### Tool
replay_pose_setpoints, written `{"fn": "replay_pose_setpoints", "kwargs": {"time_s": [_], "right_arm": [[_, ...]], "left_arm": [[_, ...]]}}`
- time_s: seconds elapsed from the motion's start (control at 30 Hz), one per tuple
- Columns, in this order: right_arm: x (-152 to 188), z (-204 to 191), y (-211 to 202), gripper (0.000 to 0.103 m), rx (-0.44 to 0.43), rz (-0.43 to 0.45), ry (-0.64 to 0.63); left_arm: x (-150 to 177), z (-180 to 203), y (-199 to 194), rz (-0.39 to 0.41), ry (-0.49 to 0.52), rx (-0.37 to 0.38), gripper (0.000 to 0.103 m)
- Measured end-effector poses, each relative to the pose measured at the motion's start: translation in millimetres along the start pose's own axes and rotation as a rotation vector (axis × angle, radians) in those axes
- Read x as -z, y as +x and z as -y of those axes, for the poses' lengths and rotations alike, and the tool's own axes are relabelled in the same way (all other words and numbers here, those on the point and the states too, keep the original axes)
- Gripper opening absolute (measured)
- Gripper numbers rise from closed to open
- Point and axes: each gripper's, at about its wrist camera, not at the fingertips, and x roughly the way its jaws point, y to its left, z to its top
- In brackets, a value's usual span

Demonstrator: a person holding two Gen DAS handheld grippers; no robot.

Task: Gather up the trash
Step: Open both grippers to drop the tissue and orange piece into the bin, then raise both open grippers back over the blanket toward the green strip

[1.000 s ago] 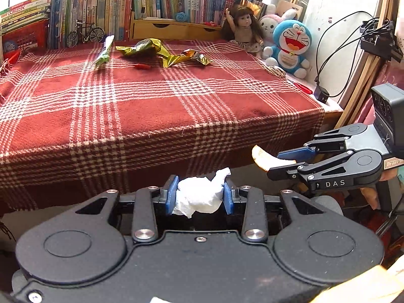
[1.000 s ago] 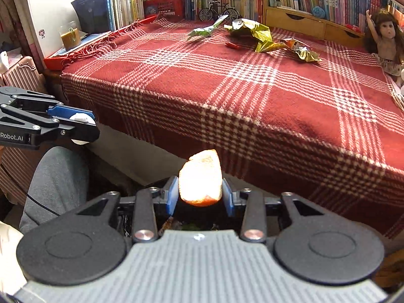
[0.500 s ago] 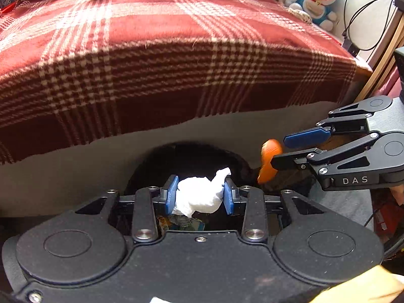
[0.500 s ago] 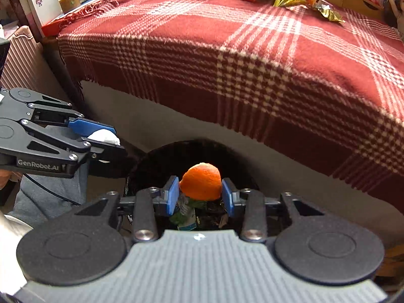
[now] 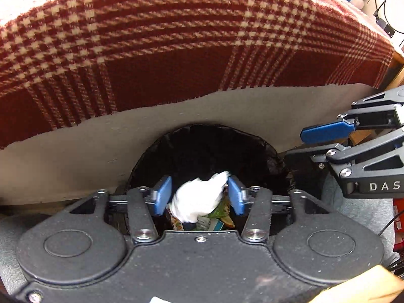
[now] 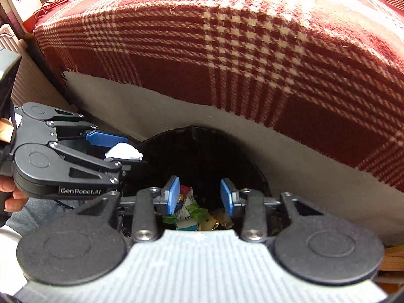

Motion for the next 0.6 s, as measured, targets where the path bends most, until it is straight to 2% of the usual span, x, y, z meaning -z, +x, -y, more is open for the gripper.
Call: {"fn": "replay_pose_setpoints", "kwargs": {"time_s": [0.13,0.2,0.33,0.6], "right_arm": [[-4.0,3.2,4.1,0.05,-0.003,-0.008,0.009],[-4.4,4.5,5.0,0.055,-0.004,-0.009,0.013],[-5.1,9.5,1.5,0.056,-0.008,-0.003,0.017],[-6.3,10.4,-8.9,0.061,-0.003,0.026,0.01]], "left_arm": [[-2.7,3.3,7.9,-0.015,0.015,-0.006,0.061],[-3.4,5.1,9.8,-0.021,0.026,-0.007,0.065],[-4.0,8.7,10.4,-0.021,0.038,-0.007,0.07],[-6.1,9.4,0.7,-0.005,0.044,-0.011,0.072]]}}
